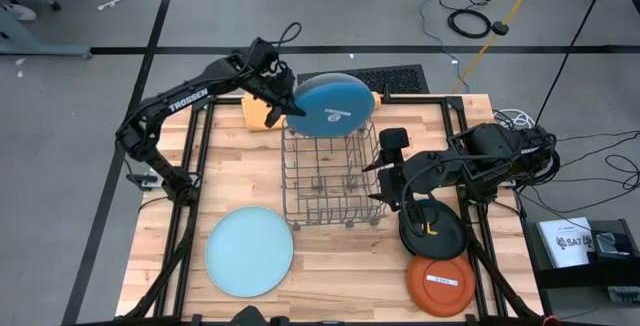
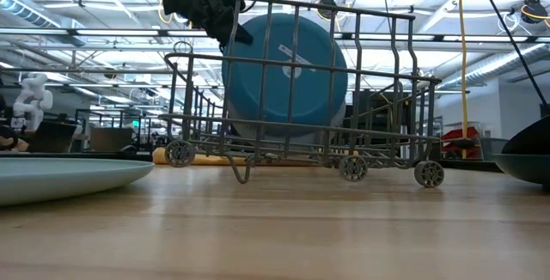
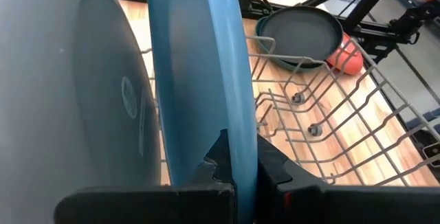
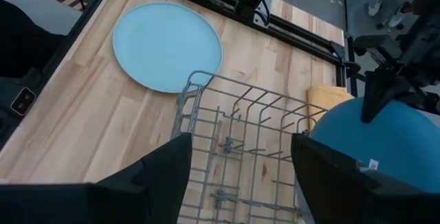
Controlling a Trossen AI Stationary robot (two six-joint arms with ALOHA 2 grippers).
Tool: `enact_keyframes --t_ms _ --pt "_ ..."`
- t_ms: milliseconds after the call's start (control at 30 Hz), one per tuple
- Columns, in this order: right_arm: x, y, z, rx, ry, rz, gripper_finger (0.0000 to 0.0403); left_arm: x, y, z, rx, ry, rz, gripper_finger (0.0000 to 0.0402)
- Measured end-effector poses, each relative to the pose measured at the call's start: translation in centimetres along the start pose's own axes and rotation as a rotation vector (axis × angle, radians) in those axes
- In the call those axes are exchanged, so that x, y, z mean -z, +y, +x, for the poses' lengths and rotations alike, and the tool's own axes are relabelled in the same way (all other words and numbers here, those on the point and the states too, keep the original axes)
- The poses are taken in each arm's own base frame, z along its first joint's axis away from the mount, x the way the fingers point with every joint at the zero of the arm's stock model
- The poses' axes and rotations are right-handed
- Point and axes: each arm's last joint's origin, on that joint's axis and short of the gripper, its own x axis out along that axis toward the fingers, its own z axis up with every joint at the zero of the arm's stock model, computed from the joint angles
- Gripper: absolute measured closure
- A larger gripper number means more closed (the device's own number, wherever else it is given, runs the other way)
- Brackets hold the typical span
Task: Sort dishes
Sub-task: Put the blue plate into the dish rack
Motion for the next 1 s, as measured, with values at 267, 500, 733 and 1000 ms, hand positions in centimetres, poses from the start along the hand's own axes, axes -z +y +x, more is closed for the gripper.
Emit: enact_keyframes --t_ms 267,500,733,1000 --pt "0.0 0.0 0.0 -0.002 0.000 0.011 0.0161 0.4 0.7 0.8 0.035 -0.001 -0.004 0.0394" --pt "0.0 0.0 0.0 -0.003 -0.004 0.009 0.0161 0.7 0.9 1.3 0.059 0.007 -0.008 0.0394" --pt "0.0 0.0 0.0 -0.003 -0.004 0.012 0.0161 0.6 0.9 1.3 0.064 -0.006 0.020 0.0394" --pt "0.0 0.0 0.0 -0.003 -0.004 0.013 0.0161 0.3 0.8 1.3 0.096 -0.041 0.083 0.0394"
